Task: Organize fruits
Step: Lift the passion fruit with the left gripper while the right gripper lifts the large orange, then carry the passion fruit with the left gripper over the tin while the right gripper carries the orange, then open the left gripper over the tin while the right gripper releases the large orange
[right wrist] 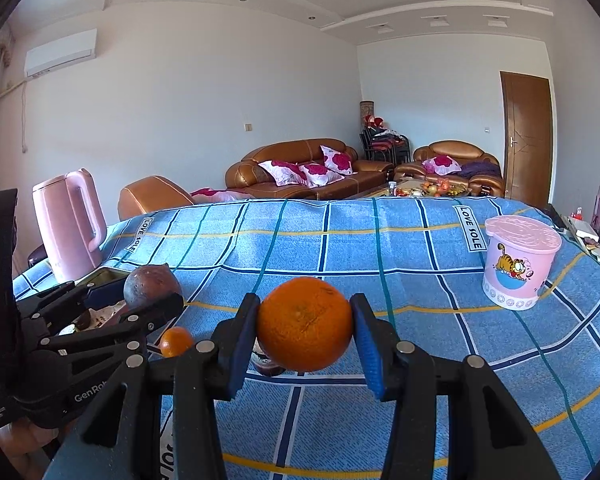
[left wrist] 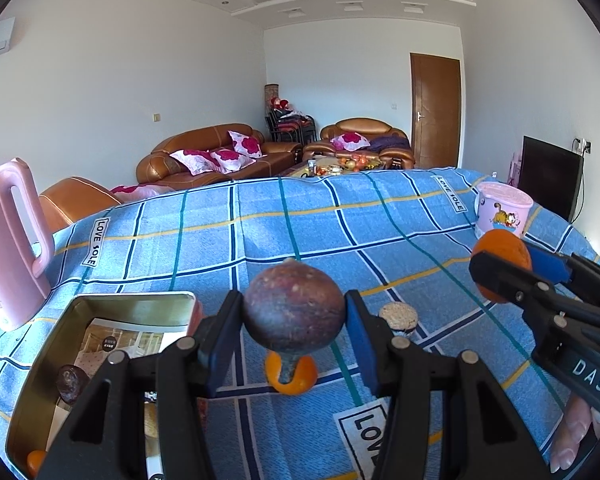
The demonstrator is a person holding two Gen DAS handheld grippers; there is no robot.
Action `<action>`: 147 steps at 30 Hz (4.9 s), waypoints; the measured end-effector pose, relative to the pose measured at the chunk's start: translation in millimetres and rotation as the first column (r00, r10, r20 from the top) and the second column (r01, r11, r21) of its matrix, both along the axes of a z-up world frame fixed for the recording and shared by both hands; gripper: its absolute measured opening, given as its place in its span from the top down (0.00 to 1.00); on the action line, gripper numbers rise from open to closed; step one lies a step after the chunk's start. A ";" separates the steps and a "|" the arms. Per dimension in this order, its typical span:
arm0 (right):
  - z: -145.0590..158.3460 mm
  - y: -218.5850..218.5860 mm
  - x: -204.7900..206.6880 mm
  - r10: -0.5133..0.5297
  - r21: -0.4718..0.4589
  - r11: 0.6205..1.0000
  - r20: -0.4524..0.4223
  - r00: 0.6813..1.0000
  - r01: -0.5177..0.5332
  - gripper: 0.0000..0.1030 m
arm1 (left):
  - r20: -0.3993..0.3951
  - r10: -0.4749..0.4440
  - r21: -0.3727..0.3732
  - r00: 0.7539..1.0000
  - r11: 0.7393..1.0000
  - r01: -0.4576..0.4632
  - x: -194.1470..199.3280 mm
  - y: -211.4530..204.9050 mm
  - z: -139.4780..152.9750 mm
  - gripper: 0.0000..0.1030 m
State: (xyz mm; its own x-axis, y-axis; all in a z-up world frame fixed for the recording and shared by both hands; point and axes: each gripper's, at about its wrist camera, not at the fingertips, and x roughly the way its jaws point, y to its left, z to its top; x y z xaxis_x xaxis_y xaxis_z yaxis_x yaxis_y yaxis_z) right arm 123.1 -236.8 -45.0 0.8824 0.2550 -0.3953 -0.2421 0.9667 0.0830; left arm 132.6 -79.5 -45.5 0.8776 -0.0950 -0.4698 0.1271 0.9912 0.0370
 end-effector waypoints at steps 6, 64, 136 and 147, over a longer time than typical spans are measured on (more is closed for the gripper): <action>1.3 1.6 -2.9 0.003 -0.007 1.000 0.017 1.000 -0.003 0.53 | 0.019 0.009 -0.010 1.000 1.000 -0.009 -3.0 1.9 2.3 0.48; 14.3 137.8 -43.2 0.329 -0.006 0.944 0.026 0.944 -0.329 0.53 | 0.039 0.271 -0.038 0.962 0.962 -0.269 -81.4 144.5 18.7 0.48; -19.6 189.9 -17.1 0.427 0.052 0.904 -0.179 0.887 -0.424 0.33 | -0.077 0.307 0.083 0.949 0.950 -0.301 -75.4 172.3 -8.7 0.23; -13.8 166.3 -21.7 0.368 0.071 0.930 -0.133 0.920 -0.361 0.31 | -0.036 0.361 0.007 0.932 0.932 -0.361 -81.9 185.6 8.6 0.08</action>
State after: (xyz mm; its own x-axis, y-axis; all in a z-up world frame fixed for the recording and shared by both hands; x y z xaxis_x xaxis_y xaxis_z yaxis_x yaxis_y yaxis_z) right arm 101.5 -70.6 -58.8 0.6606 0.5684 -0.4904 -0.5597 0.8083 0.1829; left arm 50.7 106.1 -37.0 0.8350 0.2256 -0.5018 -0.2385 0.9703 0.0392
